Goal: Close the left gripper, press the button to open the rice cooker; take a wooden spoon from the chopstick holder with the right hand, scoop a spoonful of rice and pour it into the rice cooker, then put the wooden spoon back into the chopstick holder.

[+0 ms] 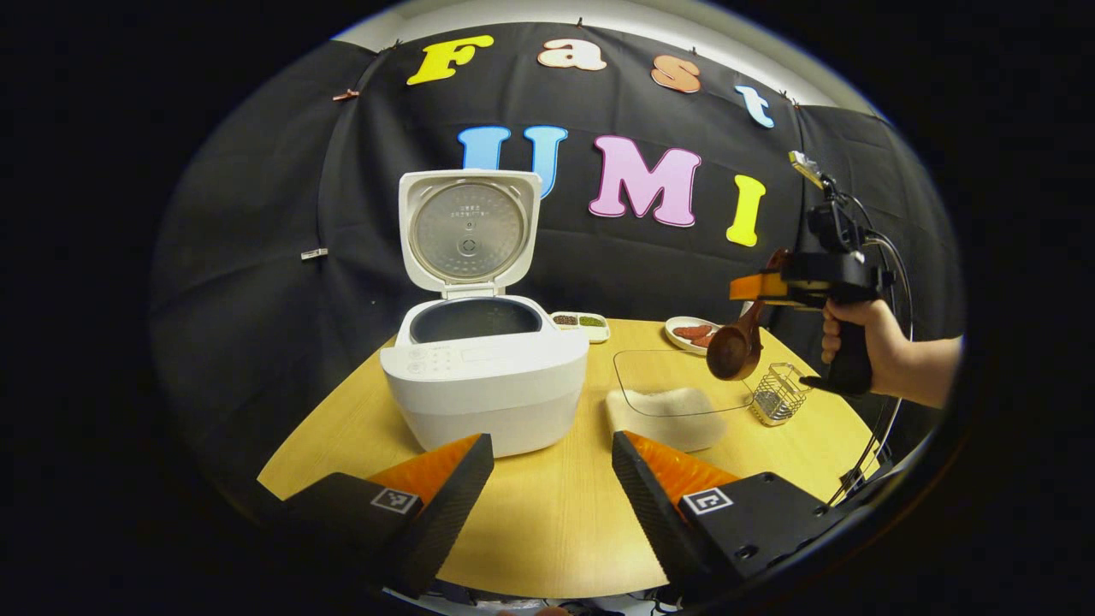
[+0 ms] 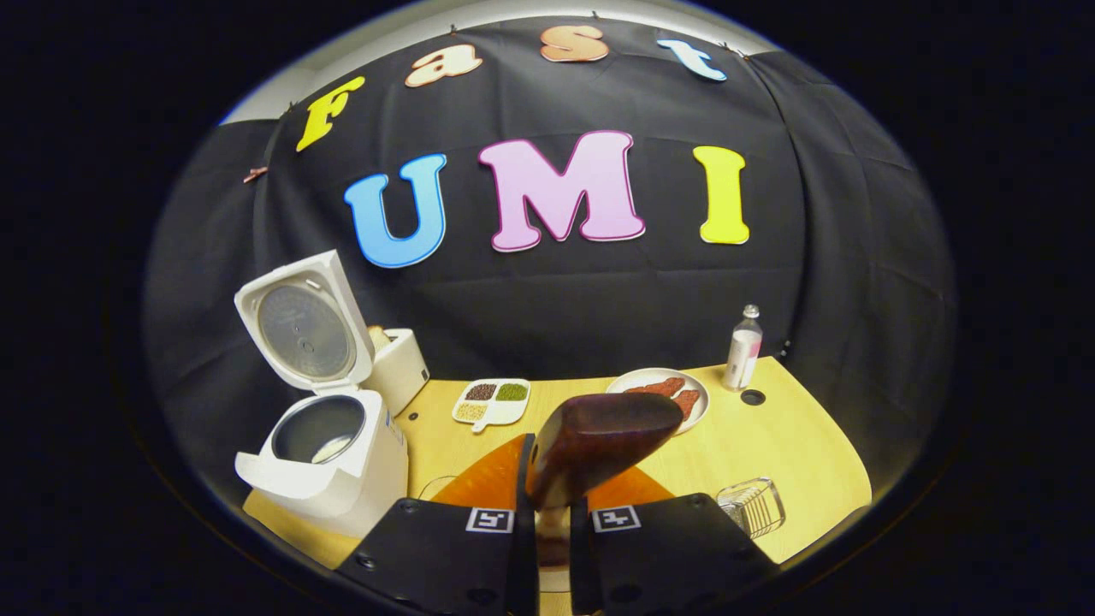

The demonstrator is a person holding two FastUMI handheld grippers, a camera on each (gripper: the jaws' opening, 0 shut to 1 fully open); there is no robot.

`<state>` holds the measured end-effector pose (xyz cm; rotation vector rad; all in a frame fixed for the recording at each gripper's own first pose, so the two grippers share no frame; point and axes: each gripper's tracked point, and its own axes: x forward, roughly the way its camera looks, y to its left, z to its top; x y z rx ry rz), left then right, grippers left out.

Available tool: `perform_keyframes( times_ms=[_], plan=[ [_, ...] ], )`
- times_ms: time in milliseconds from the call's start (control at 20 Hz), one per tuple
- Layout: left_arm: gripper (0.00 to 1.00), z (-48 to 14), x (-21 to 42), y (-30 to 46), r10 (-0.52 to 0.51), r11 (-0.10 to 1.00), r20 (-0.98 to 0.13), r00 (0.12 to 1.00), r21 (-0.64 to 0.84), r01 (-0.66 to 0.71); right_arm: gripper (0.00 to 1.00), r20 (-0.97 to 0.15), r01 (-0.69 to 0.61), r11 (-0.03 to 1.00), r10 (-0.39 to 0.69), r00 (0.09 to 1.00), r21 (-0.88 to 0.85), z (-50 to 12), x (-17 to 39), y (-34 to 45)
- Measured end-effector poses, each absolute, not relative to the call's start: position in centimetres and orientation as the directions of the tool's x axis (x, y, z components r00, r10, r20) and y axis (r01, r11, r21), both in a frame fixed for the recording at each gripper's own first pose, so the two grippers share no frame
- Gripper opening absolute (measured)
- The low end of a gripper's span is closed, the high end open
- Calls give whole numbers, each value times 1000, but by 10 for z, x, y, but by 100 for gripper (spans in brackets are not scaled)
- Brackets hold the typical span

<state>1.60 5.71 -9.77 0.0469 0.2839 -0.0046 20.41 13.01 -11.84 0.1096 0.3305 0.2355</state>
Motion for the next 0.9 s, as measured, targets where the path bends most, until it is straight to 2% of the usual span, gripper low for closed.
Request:
perform_keyframes(
  times_ms=[400, 600, 900],
  plan=[
    [96, -127, 18, 74, 10, 999, -319, 948, 53, 7, 19, -441, -162, 981, 193, 877, 108, -216, 202, 152],
    [96, -129, 19, 82, 27, 999, -313, 949, 47, -13, 18, -438, -148, 982, 185, 880, 118, -218, 184, 168],
    [96, -126, 15, 88, 50, 999, -300, 952, 29, -43, 19, -491, -117, 960, 231, 840, 253, -220, 161, 202]
  ],
)
